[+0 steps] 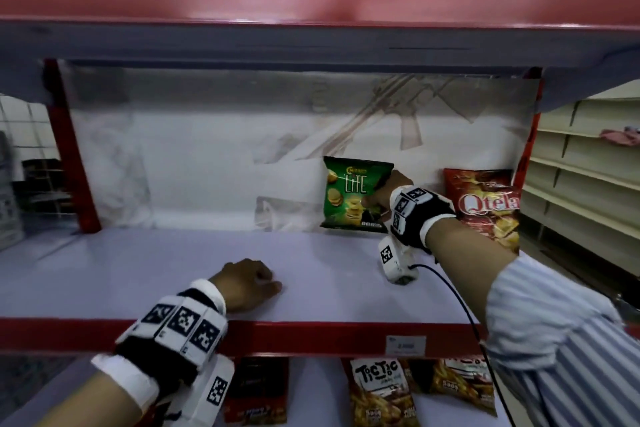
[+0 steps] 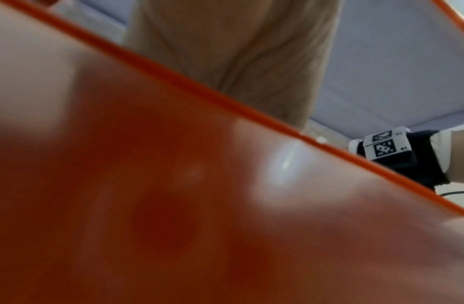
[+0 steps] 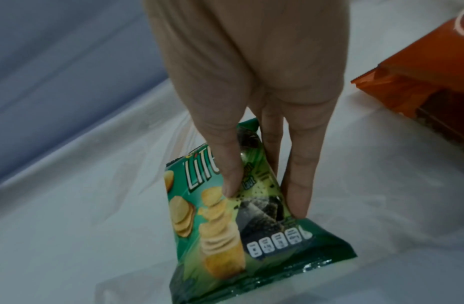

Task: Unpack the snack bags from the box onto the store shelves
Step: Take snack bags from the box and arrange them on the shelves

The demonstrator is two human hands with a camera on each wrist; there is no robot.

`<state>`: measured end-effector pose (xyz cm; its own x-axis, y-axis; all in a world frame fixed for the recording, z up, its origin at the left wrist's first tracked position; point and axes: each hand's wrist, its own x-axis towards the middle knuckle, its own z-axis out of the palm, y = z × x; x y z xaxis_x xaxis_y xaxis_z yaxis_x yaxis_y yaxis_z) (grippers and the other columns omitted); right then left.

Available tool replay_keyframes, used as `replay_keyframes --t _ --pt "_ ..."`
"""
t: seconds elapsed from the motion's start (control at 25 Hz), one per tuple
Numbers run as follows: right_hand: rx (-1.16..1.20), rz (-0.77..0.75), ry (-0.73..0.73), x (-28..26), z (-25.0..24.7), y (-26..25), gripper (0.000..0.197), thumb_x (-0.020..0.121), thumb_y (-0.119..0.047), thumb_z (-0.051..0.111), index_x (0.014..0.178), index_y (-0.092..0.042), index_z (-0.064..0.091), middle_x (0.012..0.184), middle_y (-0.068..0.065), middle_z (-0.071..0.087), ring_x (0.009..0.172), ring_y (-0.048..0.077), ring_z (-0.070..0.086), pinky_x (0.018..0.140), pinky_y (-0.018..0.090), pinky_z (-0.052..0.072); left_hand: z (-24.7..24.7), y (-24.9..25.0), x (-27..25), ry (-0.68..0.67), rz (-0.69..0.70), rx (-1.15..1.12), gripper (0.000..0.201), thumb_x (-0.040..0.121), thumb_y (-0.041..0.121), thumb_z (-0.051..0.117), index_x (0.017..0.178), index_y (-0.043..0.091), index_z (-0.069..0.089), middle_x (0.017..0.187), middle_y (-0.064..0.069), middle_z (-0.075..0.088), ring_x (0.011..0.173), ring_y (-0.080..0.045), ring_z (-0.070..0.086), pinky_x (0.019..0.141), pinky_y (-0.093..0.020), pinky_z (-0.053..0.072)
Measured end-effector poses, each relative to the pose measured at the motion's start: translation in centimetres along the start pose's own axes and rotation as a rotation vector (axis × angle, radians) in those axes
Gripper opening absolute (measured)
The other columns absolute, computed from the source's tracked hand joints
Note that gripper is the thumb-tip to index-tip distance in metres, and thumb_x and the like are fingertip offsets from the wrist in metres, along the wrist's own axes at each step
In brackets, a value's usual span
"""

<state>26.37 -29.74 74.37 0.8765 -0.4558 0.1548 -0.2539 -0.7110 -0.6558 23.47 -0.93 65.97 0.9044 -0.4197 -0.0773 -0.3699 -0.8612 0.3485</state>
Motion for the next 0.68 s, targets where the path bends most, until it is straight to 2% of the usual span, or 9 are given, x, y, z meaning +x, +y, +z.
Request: replay_keyframes --t 0.04,0.12,0.2,0.28,0.4,0.56,0.6,0.68 --pt "-0.046 0.026 0.008 0.3 0.7 0.1 0.074 0.072 -0.024 0.082 0.133 -0.001 0.045 0.133 0.017 0.054 0.122 0.03 0.053 0.1 0.039 0.046 0.5 -0.6 -0.2 0.024 -0.014 -0.014 0.04 0.093 0.047 0.051 0.126 0.024 0.053 0.136 -0.002 0.049 0.131 -0.024 0.041 0.108 -0.032 0.033" --pt "-0.104 0.059 -0.001 1.0 1.9 0.9 0.075 0.076 -0.026 0.078 0.137 0.0 0.041 0.139 0.018 0.047 0.127 0.03 0.047 0.102 0.037 0.043 1.2 -1.2 -0.4 0.102 -0.024 -0.091 0.036 0.091 0.045 0.055 0.124 0.03 0.053 0.139 0.002 0.046 0.132 -0.021 0.038 0.109 -0.036 0.032" --pt "-0.081 0.062 -0.025 1.4 3.1 1.7 0.064 0.077 -0.024 0.076 0.131 -0.002 0.05 0.136 0.017 0.051 0.124 0.03 0.05 0.098 0.035 0.044 1.6 -1.4 -0.4 0.16 -0.023 -0.153 0.03 0.091 0.043 0.056 0.119 0.032 0.055 0.136 0.006 0.048 0.131 -0.019 0.039 0.109 -0.036 0.031" --pt "-0.13 0.05 -0.055 1.6 3.5 1.9 0.062 0.074 -0.029 0.079 0.127 -0.008 0.056 0.131 0.013 0.057 0.119 0.028 0.055 0.096 0.033 0.047 1.7 -1.4 -0.3 0.177 -0.025 -0.161 0.028 0.091 0.042 0.056 0.118 0.033 0.056 0.135 0.007 0.049 0.131 -0.018 0.039 0.109 -0.035 0.031" --pt "-0.111 0.042 -0.08 1.8 3.3 1.6 0.057 0.068 -0.032 0.081 0.118 -0.011 0.064 0.121 0.012 0.064 0.107 0.027 0.062 0.091 0.035 0.052 1.8 -1.4 -0.1 0.189 -0.041 -0.155 0.027 0.092 0.041 0.055 0.118 0.034 0.057 0.135 0.007 0.049 0.131 -0.018 0.038 0.109 -0.035 0.031" --pt "-0.217 -0.024 -0.11 1.2 2.9 1.5 0.053 0.072 -0.02 0.08 0.122 -0.013 0.062 0.129 0.011 0.057 0.116 0.029 0.057 0.096 0.042 0.05 1.9 -1.4 -0.1 0.194 -0.043 -0.151 0.027 0.092 0.039 0.055 0.118 0.033 0.057 0.135 0.007 0.05 0.131 -0.019 0.039 0.109 -0.036 0.031" --pt "-0.239 -0.042 -0.121 1.1 2.8 1.5 0.047 0.075 -0.019 0.078 0.119 -0.013 0.064 0.128 0.011 0.057 0.116 0.028 0.056 0.096 0.041 0.049 1.9 -1.4 -0.1 0.198 -0.043 -0.165 0.026 0.092 0.038 0.055 0.117 0.032 0.058 0.135 0.006 0.051 0.131 -0.019 0.04 0.109 -0.037 0.032" --pt "-0.307 -0.084 -0.138 0.7 2.0 1.6 0.028 0.075 -0.017 0.078 0.102 -0.016 0.07 0.123 0.009 0.061 0.111 0.027 0.059 0.094 0.04 0.05 1.8 -1.4 -0.1 0.216 -0.043 -0.206 0.023 0.092 0.036 0.056 0.114 0.031 0.06 0.134 0.006 0.053 0.129 -0.018 0.043 0.109 -0.036 0.033"
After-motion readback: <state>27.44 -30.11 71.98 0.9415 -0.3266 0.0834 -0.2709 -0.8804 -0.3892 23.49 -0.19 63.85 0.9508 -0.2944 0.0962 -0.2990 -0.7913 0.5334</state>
